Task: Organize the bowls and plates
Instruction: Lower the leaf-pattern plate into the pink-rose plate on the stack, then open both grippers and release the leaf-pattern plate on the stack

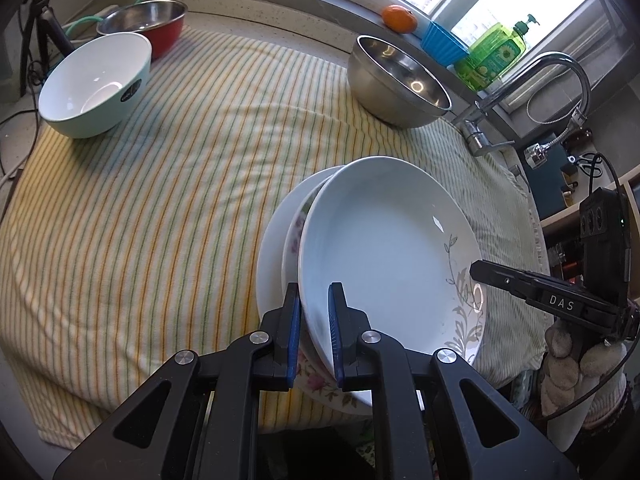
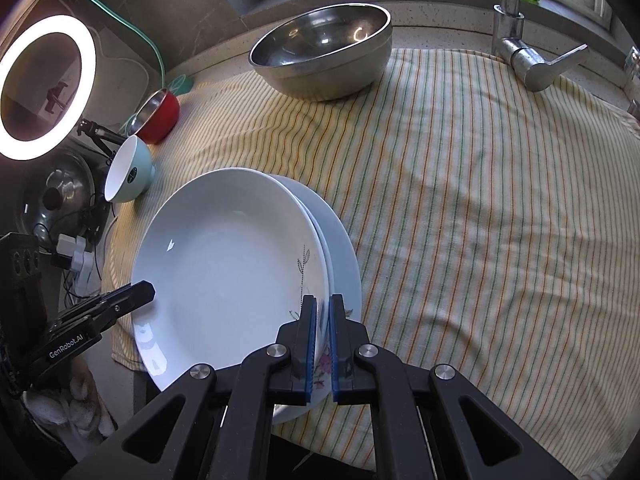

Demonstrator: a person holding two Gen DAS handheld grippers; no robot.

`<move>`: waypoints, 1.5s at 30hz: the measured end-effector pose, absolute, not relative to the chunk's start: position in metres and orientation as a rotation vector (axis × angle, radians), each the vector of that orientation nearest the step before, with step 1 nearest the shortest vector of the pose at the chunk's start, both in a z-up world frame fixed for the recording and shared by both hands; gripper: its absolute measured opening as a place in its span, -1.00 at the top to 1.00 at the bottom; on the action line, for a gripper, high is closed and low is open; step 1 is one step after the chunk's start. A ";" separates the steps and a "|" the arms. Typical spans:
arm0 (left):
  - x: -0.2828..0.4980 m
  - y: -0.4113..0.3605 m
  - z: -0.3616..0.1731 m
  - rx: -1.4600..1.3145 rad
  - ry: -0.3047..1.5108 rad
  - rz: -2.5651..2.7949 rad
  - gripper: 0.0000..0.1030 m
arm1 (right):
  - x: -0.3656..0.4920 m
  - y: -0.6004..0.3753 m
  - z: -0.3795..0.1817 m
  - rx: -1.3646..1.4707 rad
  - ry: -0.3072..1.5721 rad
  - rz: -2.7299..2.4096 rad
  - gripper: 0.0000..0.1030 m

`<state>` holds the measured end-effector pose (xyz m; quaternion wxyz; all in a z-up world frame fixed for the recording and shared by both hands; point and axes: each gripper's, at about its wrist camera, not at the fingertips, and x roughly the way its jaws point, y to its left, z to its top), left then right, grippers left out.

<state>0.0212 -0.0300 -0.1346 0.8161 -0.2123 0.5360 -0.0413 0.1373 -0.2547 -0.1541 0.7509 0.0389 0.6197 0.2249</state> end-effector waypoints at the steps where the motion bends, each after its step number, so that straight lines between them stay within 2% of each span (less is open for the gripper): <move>1: 0.021 -0.030 -0.135 -0.452 1.144 -0.086 0.78 | 0.137 -0.254 -0.154 0.085 1.355 0.491 0.89; 16: 0.026 -0.035 -0.132 -0.379 1.153 -0.094 0.78 | 0.138 -0.254 -0.157 0.076 1.368 0.495 0.90; 19: 0.027 -0.034 -0.132 -0.381 1.162 -0.103 0.69 | 0.138 -0.254 -0.157 0.079 1.374 0.496 0.89; 27: 0.025 -0.033 -0.131 -0.363 1.168 -0.104 0.68 | 0.139 -0.254 -0.155 0.075 1.365 0.492 0.89; 31: 0.023 -0.029 -0.129 -0.372 1.165 -0.111 0.65 | 0.138 -0.252 -0.149 0.045 1.335 0.490 0.82; 35: 0.024 -0.031 -0.126 -0.345 1.146 -0.096 0.65 | 0.136 -0.252 -0.148 0.053 1.341 0.494 0.66; 45: 0.018 -0.023 -0.104 -0.320 1.052 -0.054 0.65 | 0.131 -0.259 -0.142 0.102 1.323 0.468 0.60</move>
